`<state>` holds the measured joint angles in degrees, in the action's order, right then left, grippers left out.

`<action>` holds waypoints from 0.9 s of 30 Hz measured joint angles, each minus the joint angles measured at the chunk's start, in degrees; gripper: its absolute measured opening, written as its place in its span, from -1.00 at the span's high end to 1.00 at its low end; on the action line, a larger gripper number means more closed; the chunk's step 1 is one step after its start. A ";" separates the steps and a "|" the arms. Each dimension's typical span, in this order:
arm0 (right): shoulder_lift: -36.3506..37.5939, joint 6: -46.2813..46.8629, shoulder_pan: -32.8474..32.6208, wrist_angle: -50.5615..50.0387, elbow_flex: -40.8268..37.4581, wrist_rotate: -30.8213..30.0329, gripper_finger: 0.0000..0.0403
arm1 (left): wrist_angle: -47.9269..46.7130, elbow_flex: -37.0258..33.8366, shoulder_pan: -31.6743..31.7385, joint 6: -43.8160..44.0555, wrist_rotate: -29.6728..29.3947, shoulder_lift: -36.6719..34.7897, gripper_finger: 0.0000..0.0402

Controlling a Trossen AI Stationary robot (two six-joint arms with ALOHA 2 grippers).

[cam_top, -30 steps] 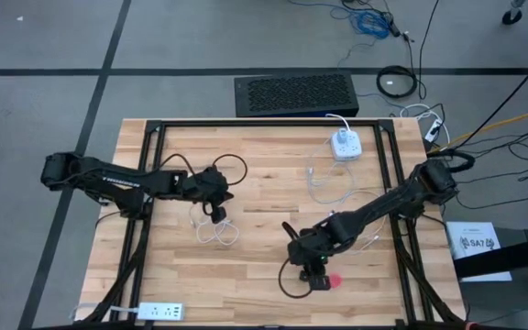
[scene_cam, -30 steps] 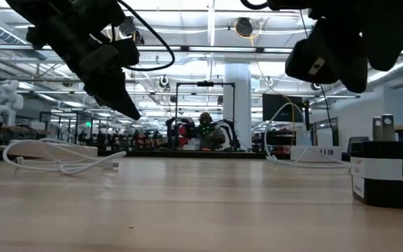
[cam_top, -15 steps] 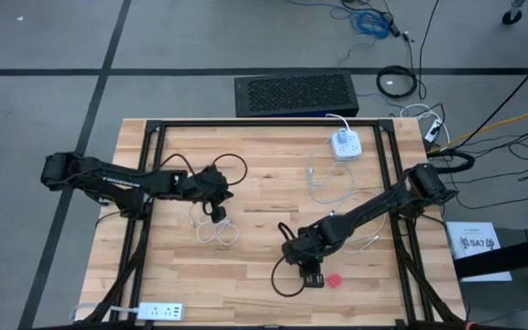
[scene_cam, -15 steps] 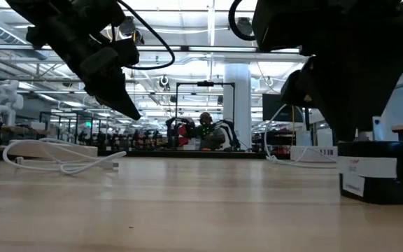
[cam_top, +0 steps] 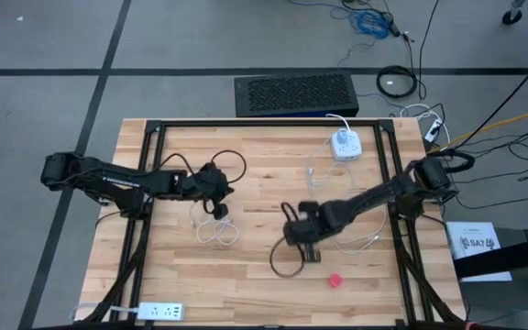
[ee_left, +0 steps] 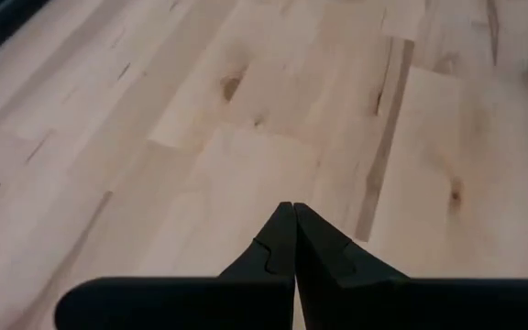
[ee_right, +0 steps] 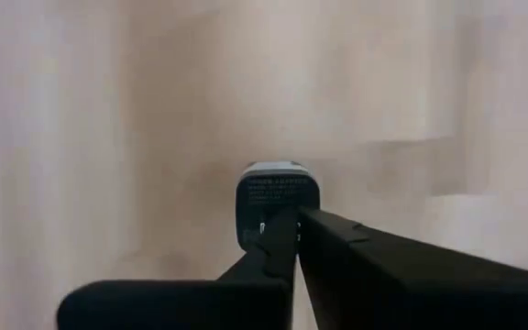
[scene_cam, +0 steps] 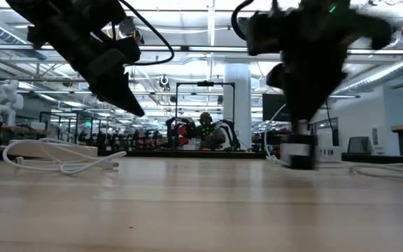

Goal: Insert USB
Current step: Insert the black charger adapter into the white outlet extension

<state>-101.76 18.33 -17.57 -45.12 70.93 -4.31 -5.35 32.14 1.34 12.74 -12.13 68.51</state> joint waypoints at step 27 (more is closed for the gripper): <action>2.68 -5.17 18.27 16.77 -7.53 -2.62 0.13 | -24.00 0.00 -2.45 10.88 -17.14 -10.12 0.99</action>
<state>-99.07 13.16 0.70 -28.35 63.40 -6.93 -29.35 32.14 -1.10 23.62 -29.27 58.39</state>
